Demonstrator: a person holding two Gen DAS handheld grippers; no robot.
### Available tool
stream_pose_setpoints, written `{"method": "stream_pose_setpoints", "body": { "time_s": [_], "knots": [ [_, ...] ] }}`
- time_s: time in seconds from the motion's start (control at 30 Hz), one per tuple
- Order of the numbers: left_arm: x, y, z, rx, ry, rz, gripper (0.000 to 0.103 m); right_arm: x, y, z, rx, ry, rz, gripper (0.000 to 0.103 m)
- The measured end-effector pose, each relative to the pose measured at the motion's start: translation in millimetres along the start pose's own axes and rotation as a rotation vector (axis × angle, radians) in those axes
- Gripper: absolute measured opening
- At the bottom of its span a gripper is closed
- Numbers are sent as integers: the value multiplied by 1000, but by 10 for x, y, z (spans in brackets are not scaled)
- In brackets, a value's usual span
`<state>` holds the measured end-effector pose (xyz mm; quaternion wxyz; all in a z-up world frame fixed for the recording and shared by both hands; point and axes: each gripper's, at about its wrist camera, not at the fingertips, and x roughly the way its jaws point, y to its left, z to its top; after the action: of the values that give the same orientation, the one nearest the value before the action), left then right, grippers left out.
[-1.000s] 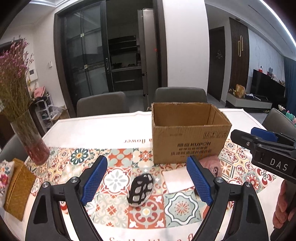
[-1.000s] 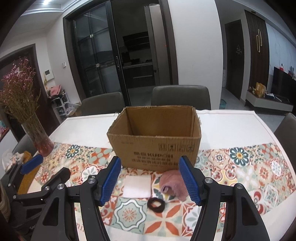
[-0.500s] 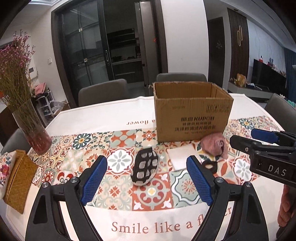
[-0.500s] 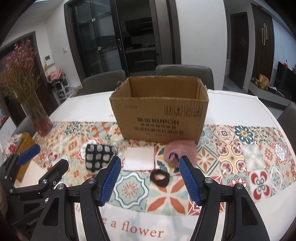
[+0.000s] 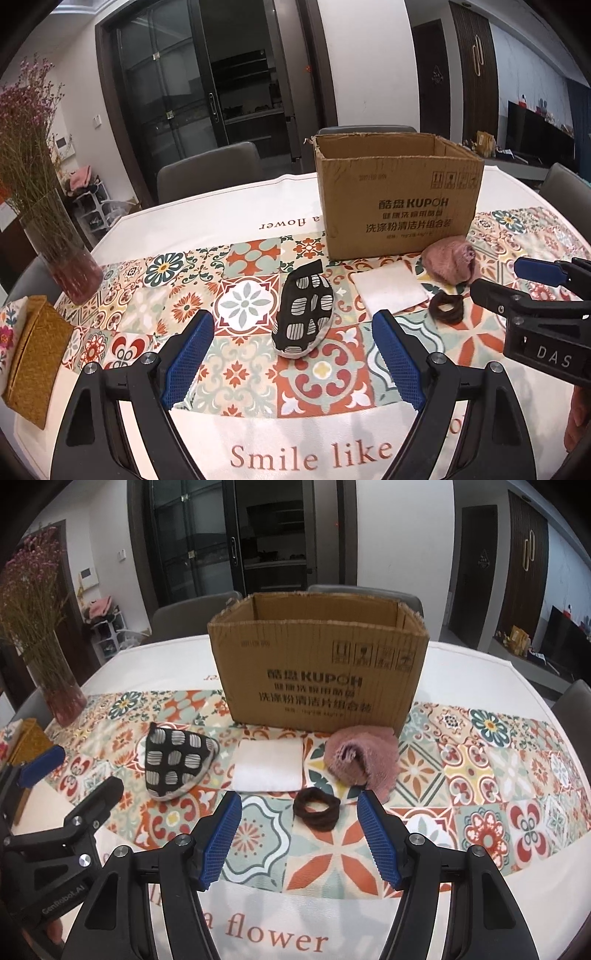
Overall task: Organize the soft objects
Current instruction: 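Move both tools back toward the patterned mitt and dark hair tie, then grasp the dark brown hair tie with the right tool while the left tool grasps the black-and-white mitt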
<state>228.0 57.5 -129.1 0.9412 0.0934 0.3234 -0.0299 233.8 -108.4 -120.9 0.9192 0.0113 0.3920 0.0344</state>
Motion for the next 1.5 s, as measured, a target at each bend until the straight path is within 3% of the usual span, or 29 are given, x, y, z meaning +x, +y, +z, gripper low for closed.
{"method": "stream_pose_setpoints", "body": {
  "time_s": [0.43,1.03,1.23,1.5],
  "knots": [
    [427,5,-52,20,20,-10,87,409,-32,-87,45,35,-51,66],
    [912,22,-72,30,48,-31,77,889,-43,-172,72,97,-73,66],
    [1050,0,-41,32,64,-41,68,995,-95,-201,102,114,-77,66],
    [1182,-6,-29,0,105,-62,42,1065,-118,-178,107,124,-74,66]
  ]
}}
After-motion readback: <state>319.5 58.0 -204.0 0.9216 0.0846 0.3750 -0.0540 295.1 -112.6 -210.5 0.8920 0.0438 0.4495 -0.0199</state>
